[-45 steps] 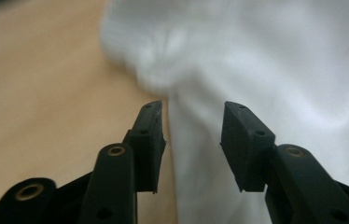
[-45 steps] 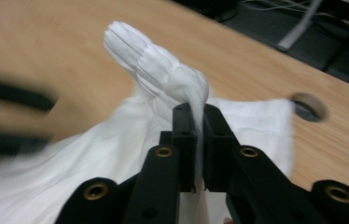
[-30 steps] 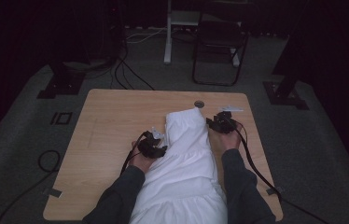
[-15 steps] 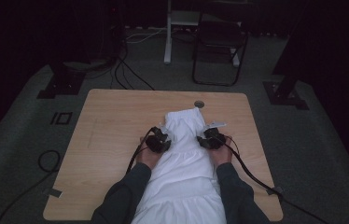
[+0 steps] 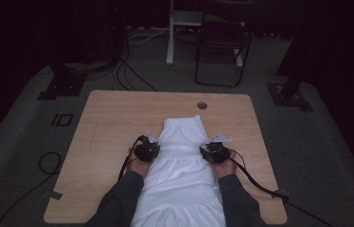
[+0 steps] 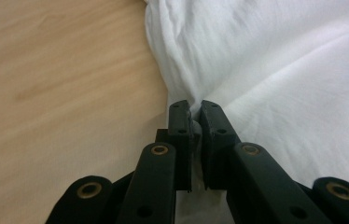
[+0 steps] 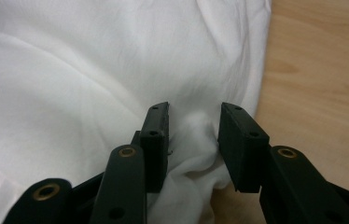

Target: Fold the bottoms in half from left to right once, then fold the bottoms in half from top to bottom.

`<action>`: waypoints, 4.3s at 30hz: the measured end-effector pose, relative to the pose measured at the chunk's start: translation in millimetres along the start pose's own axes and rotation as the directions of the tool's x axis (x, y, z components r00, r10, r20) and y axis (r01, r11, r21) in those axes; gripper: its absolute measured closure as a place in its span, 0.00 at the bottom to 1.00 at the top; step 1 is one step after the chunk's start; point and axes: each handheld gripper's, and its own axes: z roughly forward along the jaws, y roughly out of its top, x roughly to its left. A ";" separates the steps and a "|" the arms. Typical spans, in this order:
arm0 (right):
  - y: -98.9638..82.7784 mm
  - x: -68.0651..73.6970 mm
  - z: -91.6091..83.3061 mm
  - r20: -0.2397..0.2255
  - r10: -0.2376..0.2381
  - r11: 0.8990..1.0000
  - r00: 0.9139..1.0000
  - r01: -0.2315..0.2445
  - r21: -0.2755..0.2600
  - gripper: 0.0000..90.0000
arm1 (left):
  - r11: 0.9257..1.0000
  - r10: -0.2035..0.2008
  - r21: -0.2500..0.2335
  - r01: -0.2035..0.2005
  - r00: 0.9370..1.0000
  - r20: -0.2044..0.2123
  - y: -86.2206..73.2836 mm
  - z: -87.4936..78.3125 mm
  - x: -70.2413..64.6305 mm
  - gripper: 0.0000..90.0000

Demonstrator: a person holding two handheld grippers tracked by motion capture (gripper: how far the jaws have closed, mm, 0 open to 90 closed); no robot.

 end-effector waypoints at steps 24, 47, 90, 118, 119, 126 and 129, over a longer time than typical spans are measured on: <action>44.0 -13.3 -7.9 -0.099 0.060 0.996 0.993 -0.066 -0.057 0.26 | 1.000 -0.008 -0.006 0.008 1.000 0.020 -25.8 -23.8 -7.9 0.91; 54.8 -6.5 47.7 -0.048 0.017 0.997 0.999 -0.013 0.079 0.76 | 0.996 -0.057 -0.064 0.064 0.992 0.110 15.6 -33.1 15.0 0.47; 174.5 -30.8 -45.6 -0.088 0.040 0.951 0.995 -0.065 -0.303 0.96 | 0.965 0.006 -0.259 0.037 0.986 0.164 175.6 -64.5 52.4 0.93; -45.0 64.3 -93.1 -0.303 -0.133 0.989 0.944 0.147 0.023 0.94 | 0.978 0.155 0.084 -0.189 0.939 0.305 -74.5 -87.4 -44.6 0.90; -48.4 66.1 -89.0 -0.307 -0.135 0.987 0.942 0.154 0.040 0.94 | 0.980 0.154 0.074 -0.185 0.938 0.309 -75.4 -87.0 -43.2 0.91; -46.9 62.0 -64.6 -0.280 -0.145 0.982 0.949 0.173 0.077 0.94 | 0.976 0.189 0.059 -0.211 0.947 0.261 -64.1 -75.1 -40.4 0.92; -37.1 52.6 -51.3 -0.260 -0.138 0.985 0.956 0.159 0.061 0.94 | 0.978 0.182 0.057 -0.201 0.954 0.237 -52.9 -63.8 -33.1 0.92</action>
